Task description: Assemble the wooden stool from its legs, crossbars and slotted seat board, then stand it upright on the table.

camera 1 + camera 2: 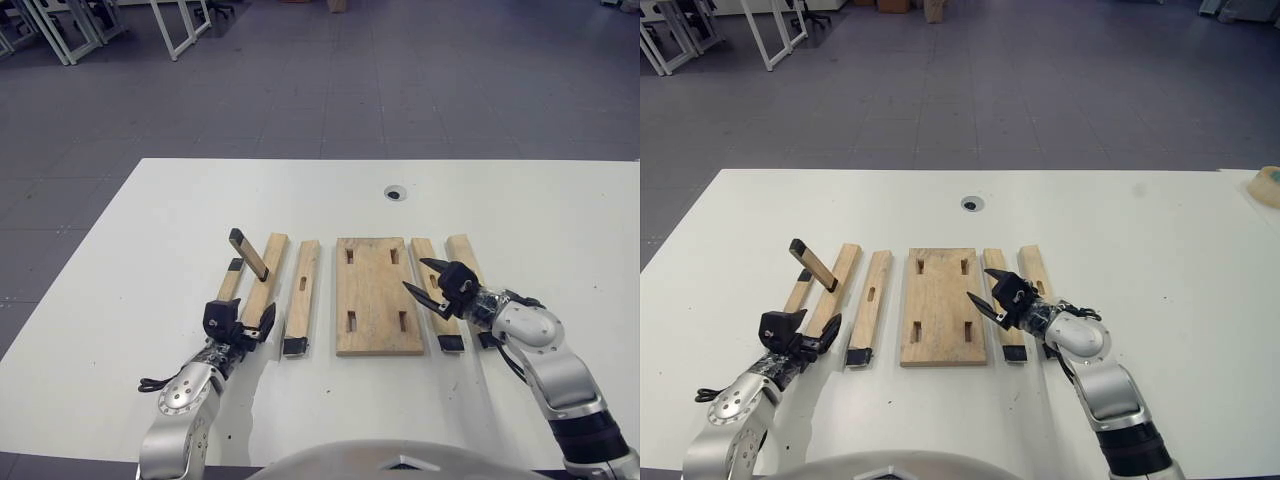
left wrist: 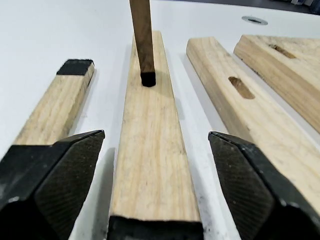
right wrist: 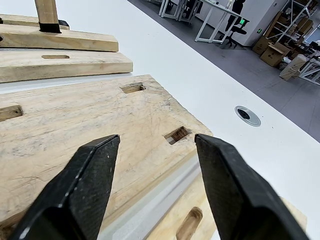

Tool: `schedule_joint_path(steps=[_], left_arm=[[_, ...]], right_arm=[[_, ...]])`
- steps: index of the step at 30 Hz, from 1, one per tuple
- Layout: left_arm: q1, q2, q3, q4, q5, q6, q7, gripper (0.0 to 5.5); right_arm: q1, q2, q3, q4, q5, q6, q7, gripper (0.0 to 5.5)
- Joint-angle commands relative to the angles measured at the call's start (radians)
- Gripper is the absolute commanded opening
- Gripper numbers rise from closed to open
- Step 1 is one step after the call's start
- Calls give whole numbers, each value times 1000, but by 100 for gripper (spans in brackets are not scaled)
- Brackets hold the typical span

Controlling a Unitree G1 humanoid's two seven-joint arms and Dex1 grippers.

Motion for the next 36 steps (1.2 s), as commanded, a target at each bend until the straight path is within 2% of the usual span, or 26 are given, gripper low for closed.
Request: schedule_joint_path(steps=[1,7,12,18,21,24,26,30,36], left_arm=[[5,1,4,6,5,87,33,313],[-40,-17,24,-22,-37,148,49,213],[-175,-40,58,-78,-199,243,14,206],[-431,-79,135,-174,-692,475,18,206],[-503,-40,140,-169,-949,588,20,206],[-536,13,132,-145,-1098,647,27,206],[-548,42,113,-154,-1183,666,36,206],[-535,83,54,-187,-1247,672,49,206],[-523,127,5,-212,-1277,645,42,206]], right_arm=[[-15,-13,-9,6,-4,-5,6,277],[-24,6,-28,7,22,19,-6,277],[-93,90,-136,-22,246,239,-23,277],[-188,182,-293,-46,673,658,-79,386],[-249,202,-398,-11,920,832,-107,443],[-263,170,-461,-2,1161,950,-72,509],[-261,130,-468,-24,1265,993,-35,536],[-296,113,-456,-23,1389,1000,-64,536],[-371,118,-415,43,1461,983,-110,536]])
